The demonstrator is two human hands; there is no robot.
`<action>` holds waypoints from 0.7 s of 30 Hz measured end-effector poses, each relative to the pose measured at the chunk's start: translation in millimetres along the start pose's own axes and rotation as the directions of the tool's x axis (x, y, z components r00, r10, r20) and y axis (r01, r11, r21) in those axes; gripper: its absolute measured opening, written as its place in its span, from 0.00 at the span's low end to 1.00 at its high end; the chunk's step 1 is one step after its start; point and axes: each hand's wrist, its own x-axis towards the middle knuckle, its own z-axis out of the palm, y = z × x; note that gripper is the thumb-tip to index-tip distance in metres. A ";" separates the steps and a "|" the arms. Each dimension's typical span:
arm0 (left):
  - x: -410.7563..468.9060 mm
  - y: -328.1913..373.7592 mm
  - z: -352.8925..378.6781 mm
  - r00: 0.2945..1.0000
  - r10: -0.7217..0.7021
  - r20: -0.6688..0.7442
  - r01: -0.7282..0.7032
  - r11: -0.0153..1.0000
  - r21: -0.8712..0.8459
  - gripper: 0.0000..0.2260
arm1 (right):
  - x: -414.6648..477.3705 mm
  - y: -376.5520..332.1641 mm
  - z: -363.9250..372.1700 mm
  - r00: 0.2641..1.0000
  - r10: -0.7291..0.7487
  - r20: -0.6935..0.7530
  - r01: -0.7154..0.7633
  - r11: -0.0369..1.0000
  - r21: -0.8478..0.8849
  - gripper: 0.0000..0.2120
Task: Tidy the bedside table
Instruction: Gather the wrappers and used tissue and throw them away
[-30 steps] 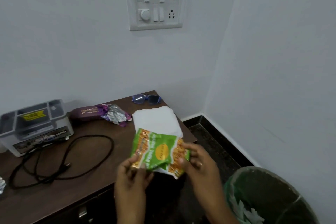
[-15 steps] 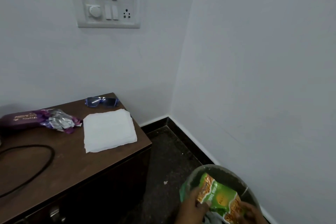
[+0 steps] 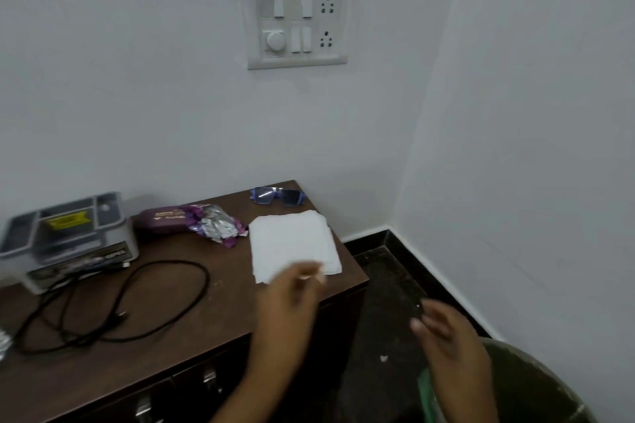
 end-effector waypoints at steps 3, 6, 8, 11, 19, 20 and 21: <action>50.4 -8.8 -62.4 0.942 -0.107 -0.318 0.086 0.993 -0.081 0.06 | 17.9 -76.3 76.2 0.962 -0.137 0.238 0.144 0.990 -0.011 0.13; 95.3 -39.8 -104.9 0.844 -0.366 -0.392 0.313 0.930 -0.194 0.14 | 38.5 -111.1 157.8 0.891 -0.123 0.437 0.162 0.985 -0.054 0.17; 107.0 -41.6 -112.7 0.815 -0.469 -0.339 0.387 0.877 -0.285 0.17 | 51.4 -127.3 207.3 0.821 -0.122 0.557 0.229 0.965 -0.125 0.24; 113.8 -36.3 -109.2 0.800 -0.544 -0.252 0.453 0.824 -0.340 0.14 | 70.0 -129.5 262.8 0.744 -0.035 0.667 0.288 0.918 -0.273 0.32; 129.5 -44.3 -101.2 0.813 -0.562 -0.152 0.458 0.778 -0.430 0.13 | 76.5 -115.3 305.4 0.714 -0.033 0.699 0.423 0.816 -0.393 0.17; 128.8 -46.9 -101.7 0.824 -0.546 -0.151 0.445 0.789 -0.423 0.13 | 74.4 -114.3 304.9 0.720 -0.052 0.692 0.427 0.819 -0.383 0.14; 126.9 -46.8 -101.8 0.833 -0.532 -0.152 0.431 0.796 -0.424 0.13 | 72.0 -114.4 303.7 0.723 -0.077 0.686 0.436 0.821 -0.368 0.13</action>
